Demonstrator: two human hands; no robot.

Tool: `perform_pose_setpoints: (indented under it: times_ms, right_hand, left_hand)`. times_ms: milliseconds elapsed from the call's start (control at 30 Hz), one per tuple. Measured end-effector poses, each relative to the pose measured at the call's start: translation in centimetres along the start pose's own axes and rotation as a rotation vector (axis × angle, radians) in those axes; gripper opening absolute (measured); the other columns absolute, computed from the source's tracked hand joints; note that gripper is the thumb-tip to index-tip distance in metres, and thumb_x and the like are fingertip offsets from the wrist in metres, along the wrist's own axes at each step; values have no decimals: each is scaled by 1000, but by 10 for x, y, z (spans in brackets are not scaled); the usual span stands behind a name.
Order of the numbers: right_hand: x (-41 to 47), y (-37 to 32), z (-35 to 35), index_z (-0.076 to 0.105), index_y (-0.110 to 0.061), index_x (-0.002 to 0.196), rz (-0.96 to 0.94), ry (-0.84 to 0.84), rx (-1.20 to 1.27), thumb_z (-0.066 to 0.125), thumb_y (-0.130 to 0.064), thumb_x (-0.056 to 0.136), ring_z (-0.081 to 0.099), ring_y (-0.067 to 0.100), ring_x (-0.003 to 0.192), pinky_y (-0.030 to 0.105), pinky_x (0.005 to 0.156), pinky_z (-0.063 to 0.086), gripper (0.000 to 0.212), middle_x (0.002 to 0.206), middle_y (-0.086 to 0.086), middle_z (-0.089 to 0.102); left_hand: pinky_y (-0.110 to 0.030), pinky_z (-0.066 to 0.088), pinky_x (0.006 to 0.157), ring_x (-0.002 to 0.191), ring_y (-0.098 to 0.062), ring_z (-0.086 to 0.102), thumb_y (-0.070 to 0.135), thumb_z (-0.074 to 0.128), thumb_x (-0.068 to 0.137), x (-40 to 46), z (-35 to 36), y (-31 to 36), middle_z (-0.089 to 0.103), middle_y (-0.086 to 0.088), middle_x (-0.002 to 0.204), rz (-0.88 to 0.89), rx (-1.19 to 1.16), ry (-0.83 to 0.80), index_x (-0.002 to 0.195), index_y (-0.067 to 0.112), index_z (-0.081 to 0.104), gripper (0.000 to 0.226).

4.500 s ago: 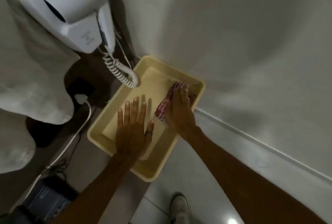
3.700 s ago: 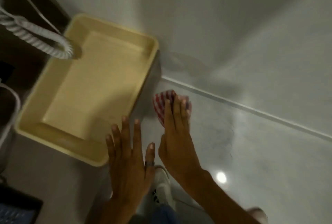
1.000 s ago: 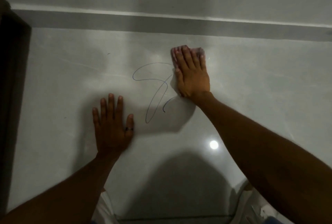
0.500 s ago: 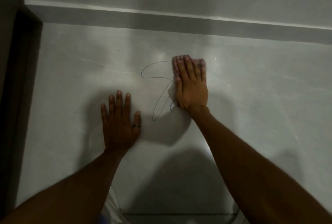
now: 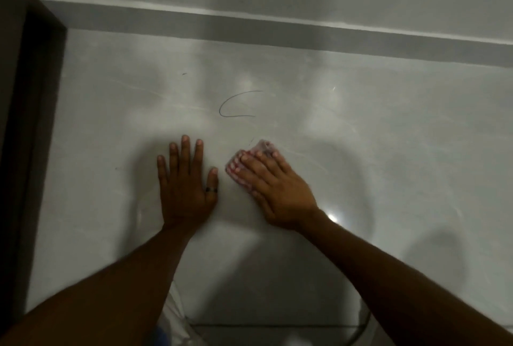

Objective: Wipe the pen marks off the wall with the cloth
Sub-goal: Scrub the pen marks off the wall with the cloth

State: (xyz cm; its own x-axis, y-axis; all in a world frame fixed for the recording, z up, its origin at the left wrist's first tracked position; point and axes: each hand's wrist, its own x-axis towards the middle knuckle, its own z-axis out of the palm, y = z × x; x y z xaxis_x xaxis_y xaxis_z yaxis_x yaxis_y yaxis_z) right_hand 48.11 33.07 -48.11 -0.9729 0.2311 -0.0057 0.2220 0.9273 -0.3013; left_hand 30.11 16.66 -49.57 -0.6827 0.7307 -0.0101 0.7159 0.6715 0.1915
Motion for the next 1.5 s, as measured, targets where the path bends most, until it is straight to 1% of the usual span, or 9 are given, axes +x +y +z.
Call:
perform_pose_setpoints:
  times_ms: [167, 433, 633, 767, 833, 1000, 1200, 1400, 1500]
  right_hand:
    - [40, 18, -11, 15, -24, 172, 660, 126, -62, 32, -36, 111, 8, 24, 170, 59, 137, 13, 64, 182, 6, 13]
    - [-3, 2, -2, 37, -24, 166, -363, -129, 48, 44, -30, 107, 23, 32, 167, 58, 136, 17, 59, 176, 6, 34]
    - [80, 39, -28, 24, -25, 170, 338, 65, -117, 31, -38, 110, 18, 30, 168, 63, 133, 19, 62, 180, 8, 25]
    - [74, 16, -14, 26, -26, 169, -272, -154, -43, 37, -38, 111, 17, 36, 168, 59, 137, 10, 61, 179, 10, 27]
    - [85, 35, -22, 30, -27, 168, -388, -190, -43, 39, -36, 111, 18, 32, 168, 55, 138, 9, 58, 178, 6, 28]
    - [146, 37, -37, 16, -27, 172, 413, 30, -82, 22, -41, 110, 9, 26, 170, 58, 138, 6, 63, 182, 5, 17]
    - [130, -26, -10, 26, -24, 169, -73, -93, 5, 35, -40, 109, 17, 31, 168, 56, 138, 10, 62, 179, 7, 26]
    - [168, 11, -21, 10, -27, 172, 501, 71, -17, 20, -43, 111, 2, 26, 170, 56, 138, 6, 64, 183, 4, 8]
    - [169, 12, -22, 7, -24, 172, 573, 62, 15, 20, -44, 112, 1, 29, 170, 56, 138, 5, 64, 183, 6, 5]
  left_hand:
    - [-61, 11, 136, 168, -38, 16, 49, 36, 109, 0, 5, -2, 19, -13, 181, 12, 9, 0, 173, 21, 22, 71]
    - [-62, 14, 135, 167, -39, 20, 49, 34, 110, 0, 7, -4, 22, -15, 180, 24, 26, 25, 172, 18, 27, 69]
    - [-62, 12, 135, 168, -38, 16, 50, 32, 111, -3, 3, -2, 20, -14, 181, 18, 20, 0, 172, 19, 23, 69]
    - [-63, 16, 134, 167, -39, 19, 49, 27, 112, -4, 6, -4, 20, -16, 180, 31, 75, 3, 172, 16, 24, 69]
    - [-63, 16, 134, 167, -40, 20, 48, 29, 112, -3, 6, -4, 21, -16, 180, 31, 79, 14, 172, 16, 24, 69]
    - [-63, 15, 134, 167, -38, 18, 50, 30, 111, -2, 5, -3, 20, -15, 181, 10, 64, -6, 173, 18, 23, 70]
    - [-67, 23, 131, 163, -44, 27, 43, 45, 108, -4, 3, -3, 29, -20, 177, 42, 104, 4, 168, 10, 34, 69]
    - [-63, 18, 134, 166, -38, 21, 49, 37, 110, -2, 1, 2, 25, -15, 179, 0, 67, -19, 171, 16, 31, 69]
    - [-62, 18, 134, 167, -38, 20, 50, 37, 110, -3, 1, 1, 24, -15, 179, -1, 72, -31, 171, 16, 30, 70]
